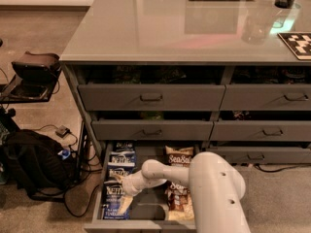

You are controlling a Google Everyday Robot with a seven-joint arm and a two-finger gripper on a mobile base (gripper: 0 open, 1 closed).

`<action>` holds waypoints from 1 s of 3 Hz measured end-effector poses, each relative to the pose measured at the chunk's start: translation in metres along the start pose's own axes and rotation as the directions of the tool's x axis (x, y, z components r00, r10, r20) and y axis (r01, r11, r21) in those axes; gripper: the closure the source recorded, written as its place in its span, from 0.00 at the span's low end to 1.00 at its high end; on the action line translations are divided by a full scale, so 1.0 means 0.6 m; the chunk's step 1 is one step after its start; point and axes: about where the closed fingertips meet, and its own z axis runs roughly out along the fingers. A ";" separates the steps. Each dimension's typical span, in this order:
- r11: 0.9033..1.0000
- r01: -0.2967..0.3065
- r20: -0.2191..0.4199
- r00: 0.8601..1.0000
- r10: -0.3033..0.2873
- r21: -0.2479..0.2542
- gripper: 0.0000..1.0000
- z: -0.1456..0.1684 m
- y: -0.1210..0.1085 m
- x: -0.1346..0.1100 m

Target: Pick blue chip bag from bottom drawer and place on counter

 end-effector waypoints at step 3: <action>0.986 -0.099 -0.014 0.995 0.097 -0.137 0.00 0.069 0.010 0.061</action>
Offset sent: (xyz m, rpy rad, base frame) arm 0.0046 0.0097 -0.0595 -0.0601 0.1742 0.0578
